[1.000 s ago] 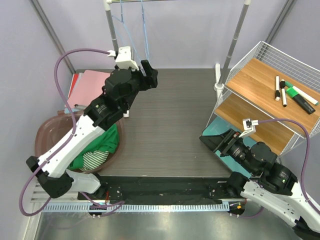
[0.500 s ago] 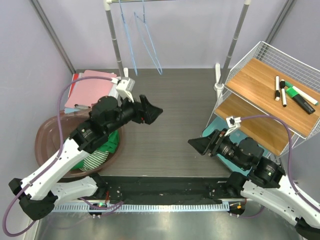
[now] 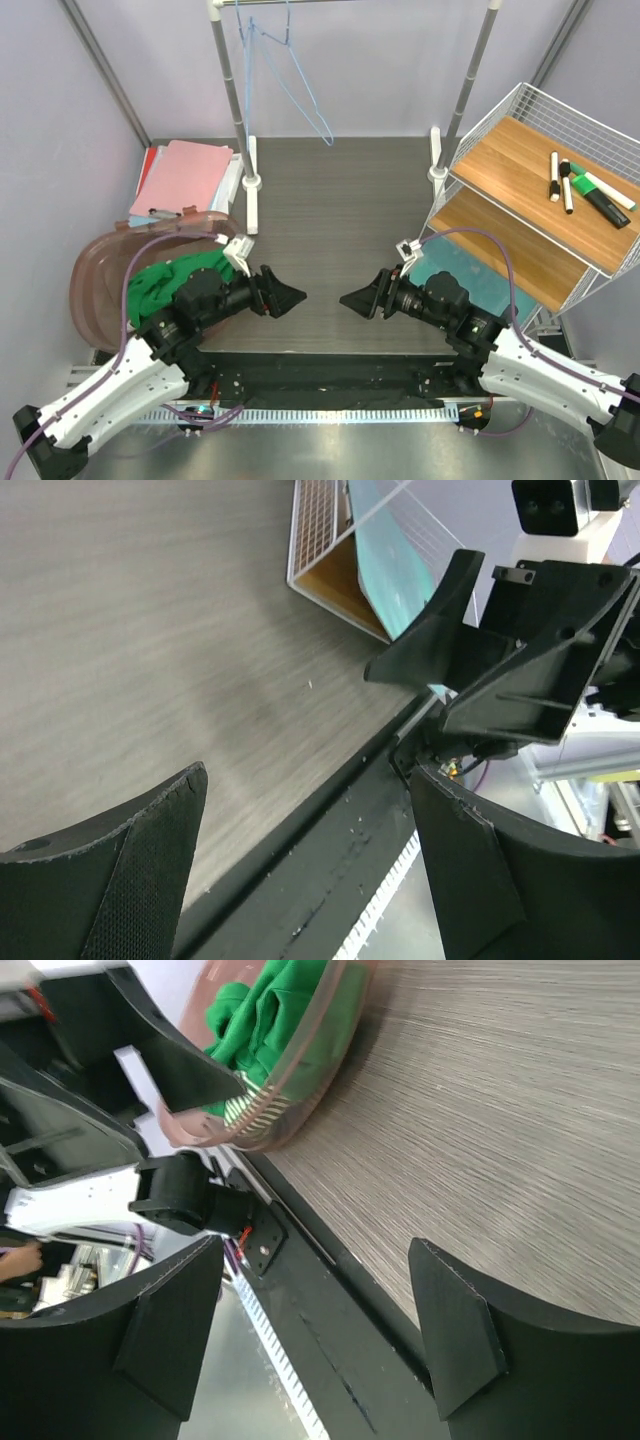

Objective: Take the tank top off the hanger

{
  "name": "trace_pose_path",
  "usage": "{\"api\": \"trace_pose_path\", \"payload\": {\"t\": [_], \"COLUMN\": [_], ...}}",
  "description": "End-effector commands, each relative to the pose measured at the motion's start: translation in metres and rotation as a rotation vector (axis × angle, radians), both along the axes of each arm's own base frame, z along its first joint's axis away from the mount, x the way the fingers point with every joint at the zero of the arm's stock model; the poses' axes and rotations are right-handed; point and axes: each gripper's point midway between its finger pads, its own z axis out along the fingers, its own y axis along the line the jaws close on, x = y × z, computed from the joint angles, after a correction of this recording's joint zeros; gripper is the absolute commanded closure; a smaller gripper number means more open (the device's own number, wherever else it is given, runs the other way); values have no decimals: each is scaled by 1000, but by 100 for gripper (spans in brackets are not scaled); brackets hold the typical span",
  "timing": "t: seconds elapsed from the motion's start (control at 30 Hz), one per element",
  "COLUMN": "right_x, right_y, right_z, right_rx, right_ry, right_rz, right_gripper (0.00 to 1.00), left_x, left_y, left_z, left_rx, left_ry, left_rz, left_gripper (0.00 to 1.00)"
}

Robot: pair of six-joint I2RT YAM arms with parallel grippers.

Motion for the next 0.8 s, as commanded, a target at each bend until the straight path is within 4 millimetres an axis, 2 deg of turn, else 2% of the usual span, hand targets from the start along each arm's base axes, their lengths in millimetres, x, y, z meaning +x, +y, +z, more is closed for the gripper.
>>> {"api": "trace_pose_path", "payload": {"t": [0.0, 0.03, 0.1, 0.13, 0.17, 0.23, 0.3, 0.37, 0.43, 0.47, 0.5, 0.57, 0.63, 0.67, 0.77], "right_x": [1, 0, -3, -4, -6, -6, -4, -3, 0, -2, 1, 0, 4, 5, 6], "right_y": [10, 11, 10, 9, 7, 5, 0, -4, -7, -12, -16, -23, -31, -34, -39], "right_z": [24, 19, 11, 8, 1, -6, -21, -37, -43, -65, -70, -85, -94, -108, -124], "right_rx": [194, 204, 242, 255, 269, 287, 281, 258, 254, 223, 218, 213, 217, 161, 86], "right_ry": [-70, -62, -55, -54, -56, -40, -22, 6, 15, 43, 49, 65, 62, 84, 87], "right_rz": [16, 20, 25, 28, 26, 14, -22, -45, -70, -84, -112, -136, -186, -204, -219], "right_gripper": [18, 16, 9, 4, 0, 0, 0, 0, 0, 0, 0, 0, 0, 0, 0], "left_x": [-15, -17, -20, -22, -23, -23, -24, -29, -32, -35, -37, -40, -44, -45, -49], "left_y": [0, 1, 2, 5, 7, 13, 15, 16, 15, 15, 15, 14, 10, 9, 9], "left_z": [2, -17, -20, -31, -34, -41, -58, -66, -71, -70, -80, -82, -99, -103, -118], "left_rx": [-172, -172, -228, -238, -246, -261, -243, -260, -280, -298, -296, -326, -325, -315, -251], "left_ry": [25, 61, 77, 81, 77, 70, 91, 98, 111, 101, 115, 117, 149, 161, 177], "left_rz": [-11, -6, -3, 4, 12, 37, 44, 32, 20, 6, 2, -10, -38, -44, -66], "left_gripper": [18, 18, 18, 18, 18, 17, 17, 17, 17, 17, 17, 17, 17, 16, 16]}}
